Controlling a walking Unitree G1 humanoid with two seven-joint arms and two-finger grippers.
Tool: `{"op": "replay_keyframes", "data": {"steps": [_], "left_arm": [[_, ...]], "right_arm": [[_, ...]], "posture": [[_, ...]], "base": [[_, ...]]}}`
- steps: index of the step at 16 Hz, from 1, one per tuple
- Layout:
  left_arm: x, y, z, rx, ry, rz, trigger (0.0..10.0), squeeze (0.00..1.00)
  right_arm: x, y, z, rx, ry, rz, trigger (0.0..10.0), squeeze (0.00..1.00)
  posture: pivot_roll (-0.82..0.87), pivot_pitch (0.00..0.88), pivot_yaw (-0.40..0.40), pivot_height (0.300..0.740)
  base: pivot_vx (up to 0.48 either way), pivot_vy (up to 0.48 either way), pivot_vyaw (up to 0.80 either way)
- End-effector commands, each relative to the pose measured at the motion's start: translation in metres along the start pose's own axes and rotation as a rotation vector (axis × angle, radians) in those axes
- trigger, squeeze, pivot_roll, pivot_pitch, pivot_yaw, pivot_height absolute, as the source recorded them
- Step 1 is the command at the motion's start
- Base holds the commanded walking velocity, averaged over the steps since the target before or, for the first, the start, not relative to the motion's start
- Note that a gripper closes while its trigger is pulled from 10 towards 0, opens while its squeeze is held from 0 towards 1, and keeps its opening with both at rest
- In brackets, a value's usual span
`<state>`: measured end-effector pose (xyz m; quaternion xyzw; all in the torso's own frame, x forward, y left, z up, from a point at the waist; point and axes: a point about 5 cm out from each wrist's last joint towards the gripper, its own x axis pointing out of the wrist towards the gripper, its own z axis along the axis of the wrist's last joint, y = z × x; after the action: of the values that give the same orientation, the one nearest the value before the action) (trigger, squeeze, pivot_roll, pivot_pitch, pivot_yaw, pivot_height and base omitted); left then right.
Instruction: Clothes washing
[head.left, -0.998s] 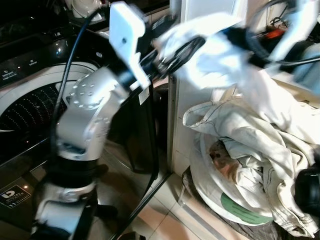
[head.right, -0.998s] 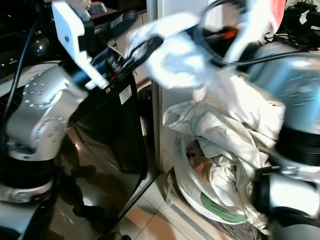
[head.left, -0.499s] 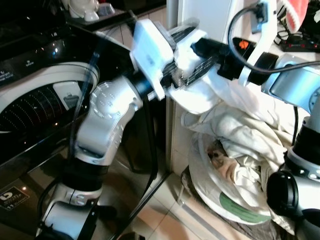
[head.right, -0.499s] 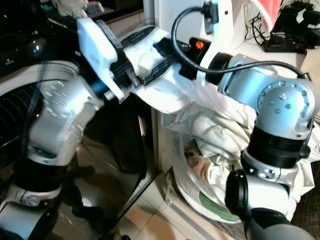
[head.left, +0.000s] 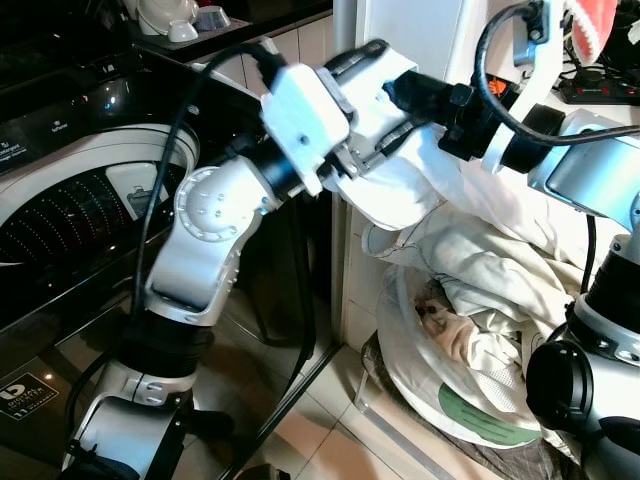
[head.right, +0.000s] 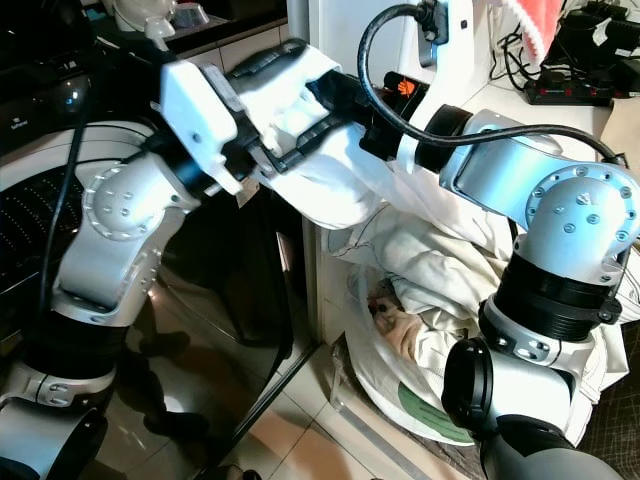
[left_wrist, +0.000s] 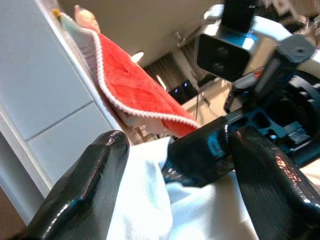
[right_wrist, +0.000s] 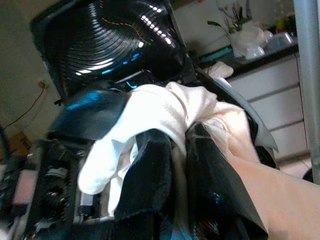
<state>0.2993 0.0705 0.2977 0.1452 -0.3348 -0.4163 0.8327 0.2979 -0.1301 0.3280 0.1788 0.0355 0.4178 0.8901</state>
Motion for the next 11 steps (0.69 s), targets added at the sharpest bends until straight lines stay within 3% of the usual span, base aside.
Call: {"op": "replay_keyframes", "data": {"steps": [1,4,7,9,11], "left_arm": [[-0.015,0.02,-0.007,-0.04,0.047,0.093,10.0,0.0],[-0.021,0.028,0.0,-0.102,0.001,0.047,10.0,0.0],[-0.026,0.02,-0.01,-0.181,0.052,-0.074,10.0,0.0],[-0.026,0.031,-0.004,-0.234,-0.014,-0.004,10.0,0.0],[-0.027,0.033,-0.003,-0.243,-0.003,-0.032,10.0,0.0]], "right_arm": [[-0.002,0.02,0.011,-0.068,-0.022,0.094,0.0,0.0],[-0.005,0.02,0.008,-0.077,0.006,0.104,0.0,0.0],[-0.007,0.021,0.006,-0.084,0.015,0.128,0.0,0.0],[-0.01,0.021,0.006,-0.091,0.015,0.119,0.0,0.0],[-0.013,0.02,0.006,-0.091,0.01,0.118,0.0,0.0]], "posture": [[-0.11,0.0,0.054,0.74],[-0.1,0.0,0.05,0.74],[-0.11,0.0,0.057,0.74],[-0.11,0.0,0.062,0.74],[-0.11,0.0,0.063,0.74]], "base": [[0.0,0.0,0.0],[0.0,0.0,0.0],[0.0,0.0,0.0],[0.0,0.0,0.0],[0.0,0.0,0.0]]}}
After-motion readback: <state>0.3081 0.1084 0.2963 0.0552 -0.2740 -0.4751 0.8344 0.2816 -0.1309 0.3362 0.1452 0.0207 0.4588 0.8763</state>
